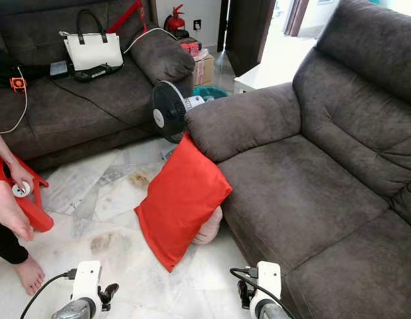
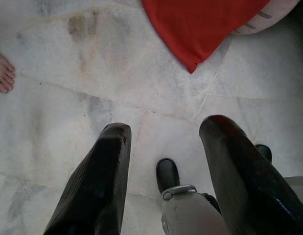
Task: Move the pillow to the sofa from floor
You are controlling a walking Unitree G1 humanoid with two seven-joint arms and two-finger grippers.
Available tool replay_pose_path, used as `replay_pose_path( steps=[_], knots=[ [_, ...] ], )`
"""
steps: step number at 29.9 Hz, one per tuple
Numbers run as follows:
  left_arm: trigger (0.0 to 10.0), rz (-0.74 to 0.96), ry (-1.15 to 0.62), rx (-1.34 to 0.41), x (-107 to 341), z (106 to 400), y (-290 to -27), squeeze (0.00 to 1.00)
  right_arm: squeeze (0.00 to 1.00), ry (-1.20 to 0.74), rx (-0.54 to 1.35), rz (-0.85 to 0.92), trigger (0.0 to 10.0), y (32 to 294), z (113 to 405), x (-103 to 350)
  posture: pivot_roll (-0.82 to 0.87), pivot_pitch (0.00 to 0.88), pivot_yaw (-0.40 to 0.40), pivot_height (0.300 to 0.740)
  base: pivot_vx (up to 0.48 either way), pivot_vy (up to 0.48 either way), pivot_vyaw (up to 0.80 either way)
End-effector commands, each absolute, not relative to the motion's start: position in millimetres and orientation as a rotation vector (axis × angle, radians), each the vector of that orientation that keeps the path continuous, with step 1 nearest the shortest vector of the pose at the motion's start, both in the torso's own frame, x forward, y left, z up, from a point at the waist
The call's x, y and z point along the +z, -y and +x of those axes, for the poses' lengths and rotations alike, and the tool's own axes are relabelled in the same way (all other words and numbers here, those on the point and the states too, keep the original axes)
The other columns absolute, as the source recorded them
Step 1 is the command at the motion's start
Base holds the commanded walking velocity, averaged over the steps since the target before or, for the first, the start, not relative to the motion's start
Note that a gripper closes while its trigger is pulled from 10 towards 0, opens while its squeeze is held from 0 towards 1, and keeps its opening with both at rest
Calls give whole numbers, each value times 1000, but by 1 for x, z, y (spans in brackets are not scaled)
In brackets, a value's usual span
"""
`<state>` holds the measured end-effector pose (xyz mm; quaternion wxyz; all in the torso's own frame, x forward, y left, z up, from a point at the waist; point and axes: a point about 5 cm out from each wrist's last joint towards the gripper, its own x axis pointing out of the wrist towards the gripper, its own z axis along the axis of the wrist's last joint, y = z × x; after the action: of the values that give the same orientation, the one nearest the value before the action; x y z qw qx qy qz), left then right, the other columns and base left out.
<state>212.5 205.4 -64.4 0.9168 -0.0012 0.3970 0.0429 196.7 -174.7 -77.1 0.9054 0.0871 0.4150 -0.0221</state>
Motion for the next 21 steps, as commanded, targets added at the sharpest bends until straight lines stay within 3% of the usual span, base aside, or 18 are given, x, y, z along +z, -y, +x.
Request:
replay_pose_path(
  steps=[1, 11, 16, 21],
  knots=[
    [10000, -22, -833, 98, -67, 208, -206, 0, 0, -850, -57, 186, 10000, 176, 197, -77, 95, 60, -23, 740, 0, 0, 0],
    [10000, -26, -831, 97, -67, 208, -206, 0, 0, -856, -57, 190, 10000, 176, 196, -77, 95, 60, -25, 740, 237, 0, 0],
    [10000, -29, -831, 96, -67, 208, -206, 0, 0, -862, -51, 190, 10000, 176, 196, -77, 96, 59, -25, 740, 297, 0, -790],
    [10000, -31, -831, 95, -67, 208, -206, 0, 0, -858, -56, 187, 10000, 176, 196, -77, 97, 58, -25, 740, 300, 0, 0]
  ],
)
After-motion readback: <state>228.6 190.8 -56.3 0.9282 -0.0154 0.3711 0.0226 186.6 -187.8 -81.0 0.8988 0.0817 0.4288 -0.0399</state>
